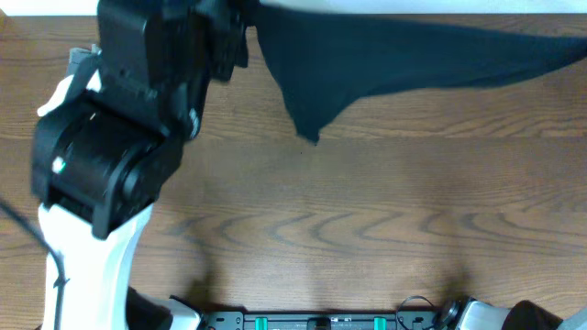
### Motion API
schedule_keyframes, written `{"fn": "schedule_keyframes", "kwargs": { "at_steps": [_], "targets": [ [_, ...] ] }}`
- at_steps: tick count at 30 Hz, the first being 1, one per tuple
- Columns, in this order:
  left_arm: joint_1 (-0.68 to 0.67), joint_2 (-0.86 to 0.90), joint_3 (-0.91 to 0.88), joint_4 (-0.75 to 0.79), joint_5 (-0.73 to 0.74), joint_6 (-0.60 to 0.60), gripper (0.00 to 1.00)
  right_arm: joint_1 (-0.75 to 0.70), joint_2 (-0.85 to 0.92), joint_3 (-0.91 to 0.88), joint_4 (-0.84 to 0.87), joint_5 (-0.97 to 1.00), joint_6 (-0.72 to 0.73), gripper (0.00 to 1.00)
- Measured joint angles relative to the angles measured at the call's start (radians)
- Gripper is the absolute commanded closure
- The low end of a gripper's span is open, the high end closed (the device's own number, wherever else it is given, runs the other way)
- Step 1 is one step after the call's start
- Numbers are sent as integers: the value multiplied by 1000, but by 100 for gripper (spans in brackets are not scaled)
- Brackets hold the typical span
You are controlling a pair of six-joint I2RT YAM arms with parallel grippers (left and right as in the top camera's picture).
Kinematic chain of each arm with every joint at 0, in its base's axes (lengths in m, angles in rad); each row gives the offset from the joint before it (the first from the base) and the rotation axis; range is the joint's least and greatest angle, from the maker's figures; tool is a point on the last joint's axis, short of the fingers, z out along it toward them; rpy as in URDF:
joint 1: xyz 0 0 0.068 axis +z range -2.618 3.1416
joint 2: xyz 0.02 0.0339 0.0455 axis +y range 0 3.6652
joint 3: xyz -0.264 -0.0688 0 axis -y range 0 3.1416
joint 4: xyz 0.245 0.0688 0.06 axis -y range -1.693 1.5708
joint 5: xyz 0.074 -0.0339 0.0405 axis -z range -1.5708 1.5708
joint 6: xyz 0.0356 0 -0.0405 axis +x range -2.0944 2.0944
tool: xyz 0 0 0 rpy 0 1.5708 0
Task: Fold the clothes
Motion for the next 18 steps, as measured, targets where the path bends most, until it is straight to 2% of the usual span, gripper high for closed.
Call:
{"fn": "schedule_keyframes", "kwargs": {
  "at_steps": [6, 9, 14, 18],
  "targets": [
    [-141, -85, 8, -225, 3, -100, 94, 0, -130, 0, -118, 62, -11, 99],
    [-203, -121, 8, -290, 3, -151, 94, 0, -206, 1, -164, 98, -14, 99],
    [-235, -164, 10, -337, 0, -201, 94, 0, -287, 8, -210, 145, -15, 99],
    [-222, -166, 12, -341, -44, -216, 94, 0, -270, 10, -225, 158, -22, 99]
  ]
}}
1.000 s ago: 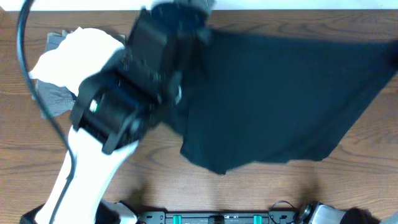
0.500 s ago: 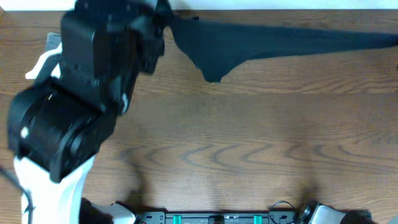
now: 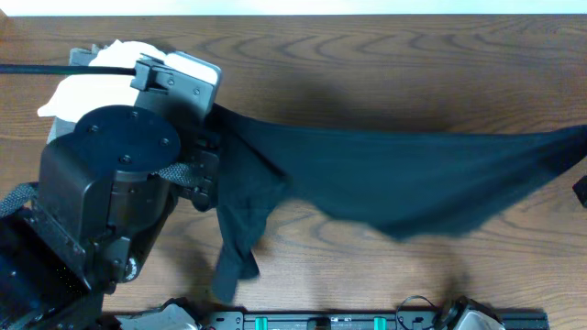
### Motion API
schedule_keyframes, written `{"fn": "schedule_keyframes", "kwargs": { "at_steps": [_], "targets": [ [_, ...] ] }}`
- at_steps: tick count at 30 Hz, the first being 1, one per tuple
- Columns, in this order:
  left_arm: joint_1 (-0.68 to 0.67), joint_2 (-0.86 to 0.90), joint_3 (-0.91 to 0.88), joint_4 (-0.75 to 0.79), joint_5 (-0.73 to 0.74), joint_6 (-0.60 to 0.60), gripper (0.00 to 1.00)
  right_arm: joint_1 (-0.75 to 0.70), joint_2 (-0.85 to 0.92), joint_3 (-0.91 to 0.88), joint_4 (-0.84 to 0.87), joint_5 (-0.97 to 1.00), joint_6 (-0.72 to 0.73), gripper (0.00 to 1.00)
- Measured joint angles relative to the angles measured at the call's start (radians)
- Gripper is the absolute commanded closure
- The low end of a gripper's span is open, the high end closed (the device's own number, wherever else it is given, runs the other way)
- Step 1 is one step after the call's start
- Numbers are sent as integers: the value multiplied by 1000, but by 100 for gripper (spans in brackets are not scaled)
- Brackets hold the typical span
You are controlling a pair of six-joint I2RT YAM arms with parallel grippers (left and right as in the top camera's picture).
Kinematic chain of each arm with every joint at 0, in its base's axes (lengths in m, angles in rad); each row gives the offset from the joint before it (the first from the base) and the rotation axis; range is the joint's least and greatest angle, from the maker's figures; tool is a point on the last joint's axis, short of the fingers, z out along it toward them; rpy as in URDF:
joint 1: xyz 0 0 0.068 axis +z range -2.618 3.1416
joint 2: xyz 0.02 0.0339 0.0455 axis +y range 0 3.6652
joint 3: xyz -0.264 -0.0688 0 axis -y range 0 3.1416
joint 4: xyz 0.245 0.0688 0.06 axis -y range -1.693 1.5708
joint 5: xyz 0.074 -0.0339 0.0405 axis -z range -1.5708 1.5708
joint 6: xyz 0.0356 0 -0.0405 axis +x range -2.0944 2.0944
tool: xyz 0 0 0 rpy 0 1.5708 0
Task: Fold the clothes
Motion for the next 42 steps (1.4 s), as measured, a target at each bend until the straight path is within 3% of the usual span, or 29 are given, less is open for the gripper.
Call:
{"fn": "schedule_keyframes", "kwargs": {
  "at_steps": [5, 10, 15, 17, 18, 20, 21, 22, 26, 31, 35, 40, 42],
  "targets": [
    [130, 76, 11, 16, -6, 7, 94, 2, 104, 0, 3, 3, -2, 99],
    [327, 268, 17, 89, 172, 51, 94, 55, 265, -2, 35, 3, -19, 96],
    [436, 537, 16, 277, 338, 126, 94, 125, 455, -1, 115, 43, -27, 91],
    [455, 641, 15, 361, 369, 153, 93, 156, 561, 0, 182, 66, -28, 76],
    [462, 689, 15, 404, 380, 167, 87, 171, 615, 1, 229, 76, -28, 59],
    [472, 773, 15, 479, 394, 202, 44, 193, 711, 1, 331, 84, -26, 47],
    [476, 810, 14, 506, 398, 209, 17, 203, 781, 1, 390, 90, -22, 41],
    [480, 840, 14, 520, 399, 216, 2, 208, 828, 1, 413, 90, -18, 38],
    [501, 882, -2, 507, 386, 222, 2, 209, 963, -20, 391, 98, -18, 38],
    [533, 793, -3, 477, 370, 217, 2, 205, 943, -24, 328, 102, -27, 40],
    [546, 657, -2, 405, 366, 196, 2, 242, 930, -20, 298, 104, -53, 49],
    [543, 498, 6, 272, 364, 145, 2, 363, 961, -23, 354, 98, -77, 49],
    [542, 458, 6, 233, 364, 125, 2, 412, 998, -25, 394, 95, -80, 43]
  ]
}}
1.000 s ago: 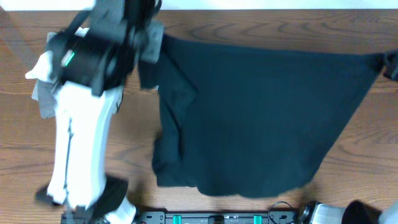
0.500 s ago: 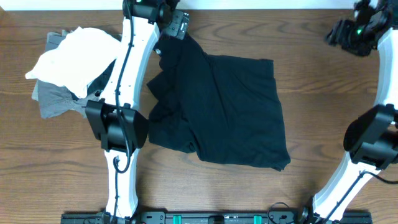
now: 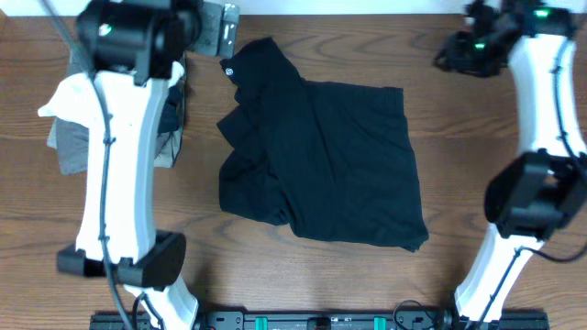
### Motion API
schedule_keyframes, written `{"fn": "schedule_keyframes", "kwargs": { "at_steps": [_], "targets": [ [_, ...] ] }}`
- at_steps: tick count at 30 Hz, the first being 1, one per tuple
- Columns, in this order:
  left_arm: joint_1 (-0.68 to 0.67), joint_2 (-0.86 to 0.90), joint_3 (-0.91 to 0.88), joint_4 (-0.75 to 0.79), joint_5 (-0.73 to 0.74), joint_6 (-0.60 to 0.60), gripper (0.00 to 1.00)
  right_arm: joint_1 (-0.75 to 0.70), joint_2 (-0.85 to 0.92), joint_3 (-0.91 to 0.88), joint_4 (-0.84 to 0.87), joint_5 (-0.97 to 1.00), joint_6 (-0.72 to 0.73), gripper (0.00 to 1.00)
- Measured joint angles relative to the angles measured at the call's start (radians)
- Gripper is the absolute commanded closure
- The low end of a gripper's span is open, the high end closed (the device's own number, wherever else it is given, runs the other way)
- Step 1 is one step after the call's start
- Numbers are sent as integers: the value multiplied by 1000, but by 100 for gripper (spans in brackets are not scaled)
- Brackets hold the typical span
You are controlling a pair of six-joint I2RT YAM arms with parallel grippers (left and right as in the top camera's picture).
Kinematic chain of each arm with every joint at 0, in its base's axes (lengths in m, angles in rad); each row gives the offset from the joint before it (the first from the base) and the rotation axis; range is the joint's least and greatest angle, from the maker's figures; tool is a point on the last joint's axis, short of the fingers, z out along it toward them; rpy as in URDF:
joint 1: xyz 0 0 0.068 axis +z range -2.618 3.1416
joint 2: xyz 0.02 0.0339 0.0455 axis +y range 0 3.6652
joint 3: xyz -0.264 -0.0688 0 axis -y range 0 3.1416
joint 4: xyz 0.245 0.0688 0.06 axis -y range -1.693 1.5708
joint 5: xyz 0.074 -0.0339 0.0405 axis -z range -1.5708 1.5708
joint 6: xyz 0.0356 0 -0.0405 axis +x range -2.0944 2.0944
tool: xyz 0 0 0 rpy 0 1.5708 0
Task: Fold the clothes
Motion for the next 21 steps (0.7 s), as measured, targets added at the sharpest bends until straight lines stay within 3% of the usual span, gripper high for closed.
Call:
{"fn": "schedule_keyframes", "kwargs": {
  "at_steps": [6, 10, 21],
  "targets": [
    [0, -82, 1, -93, 0, -34, 2, 102, 200, -14, 138, -5, -6, 38],
    [0, -116, 1, -133, 0, -43, 2, 112, 307, -26, 199, 3, -5, 44],
    [0, -132, 1, -192, 0, -44, 2, 103, 318, -16, 208, 22, 2, 59]
  ]
}}
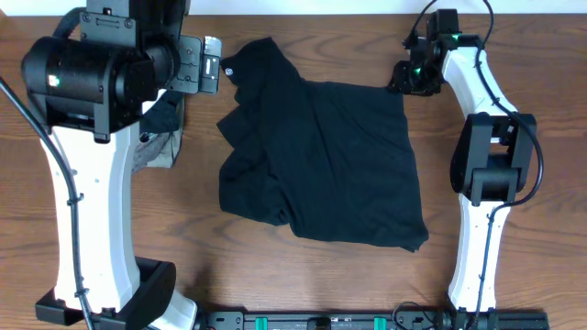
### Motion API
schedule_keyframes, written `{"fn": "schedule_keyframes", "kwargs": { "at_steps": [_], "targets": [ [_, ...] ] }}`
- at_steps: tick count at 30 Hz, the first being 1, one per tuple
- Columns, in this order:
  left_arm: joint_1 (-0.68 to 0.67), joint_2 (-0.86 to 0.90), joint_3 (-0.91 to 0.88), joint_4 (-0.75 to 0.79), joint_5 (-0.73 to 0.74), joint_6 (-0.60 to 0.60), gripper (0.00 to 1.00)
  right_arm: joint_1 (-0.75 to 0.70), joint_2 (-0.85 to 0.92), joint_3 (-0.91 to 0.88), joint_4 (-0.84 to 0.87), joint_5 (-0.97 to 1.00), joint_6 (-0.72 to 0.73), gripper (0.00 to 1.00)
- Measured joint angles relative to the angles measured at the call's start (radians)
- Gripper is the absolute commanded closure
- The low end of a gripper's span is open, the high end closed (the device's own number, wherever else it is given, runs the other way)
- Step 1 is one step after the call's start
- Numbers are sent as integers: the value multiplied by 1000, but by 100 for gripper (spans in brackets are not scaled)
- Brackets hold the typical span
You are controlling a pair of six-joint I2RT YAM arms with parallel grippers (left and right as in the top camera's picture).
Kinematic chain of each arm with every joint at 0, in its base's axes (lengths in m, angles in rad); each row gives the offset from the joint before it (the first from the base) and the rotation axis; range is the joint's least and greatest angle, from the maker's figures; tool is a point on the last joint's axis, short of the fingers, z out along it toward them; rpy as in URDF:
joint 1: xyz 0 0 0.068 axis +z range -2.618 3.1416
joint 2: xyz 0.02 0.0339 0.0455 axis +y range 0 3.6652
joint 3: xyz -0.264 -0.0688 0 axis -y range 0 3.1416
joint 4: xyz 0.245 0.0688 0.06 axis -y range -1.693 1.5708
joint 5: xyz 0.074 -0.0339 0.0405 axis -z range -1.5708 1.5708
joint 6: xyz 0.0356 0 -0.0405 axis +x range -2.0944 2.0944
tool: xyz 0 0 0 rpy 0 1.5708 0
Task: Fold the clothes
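Note:
A black garment point(321, 165) lies crumpled but mostly spread in the middle of the wooden table point(303, 275), with its left side bunched into folds. My left gripper point(212, 66) hovers just left of the garment's top-left corner, its pale fingertips apart and nothing between them. My right gripper point(404, 78) is at the garment's top-right corner. Its jaws are dark against the cloth, so their state does not show.
A pile of grey and white clothes point(158, 137) lies at the left, partly hidden by the left arm point(92, 183). The right arm point(486, 165) runs down the right side of the table. The table's far edge is just beyond both grippers.
The garment lies as it did. The left arm has swung so its gripper sits lower, beside the top-left corner. The right gripper has moved left and down to the top-right corner.
At first the garment hung stretched across the far edge of the table. Then it was stretched lower across the middle, held up from both sides. Later it lay flat with both grippers clear of it at the far edge. Now both grippers are at its top corners.

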Motion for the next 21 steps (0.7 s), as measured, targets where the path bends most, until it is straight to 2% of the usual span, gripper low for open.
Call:
{"fn": "schedule_keyframes", "kwargs": {
  "at_steps": [2, 3, 4, 6, 7, 15, 21],
  "targets": [
    [0, 0, 0, -3, 0, 0, 2, 7, 0, 1, -18, 1, -7, 63],
    [0, 0, 0, -4, 0, 0, 2, 13, 0, 2, -29, 2, -16, 68],
    [0, 0, 0, -4, 0, 0, 2, 21, 0, 2, -40, 4, -27, 79],
    [0, 0, 0, -5, 0, 0, 2, 37, 0, 2, -55, 17, -47, 94],
    [0, 0, 0, -5, 0, 0, 2, 43, 0, 2, -55, 27, -55, 99],
    [0, 0, 0, -26, 0, 0, 2, 41, 0, 35, -72, 237, 9, 99],
    [0, 0, 0, -27, 0, 0, 2, -137, -5, 196, -78, 275, 21, 99]
  ]
}}
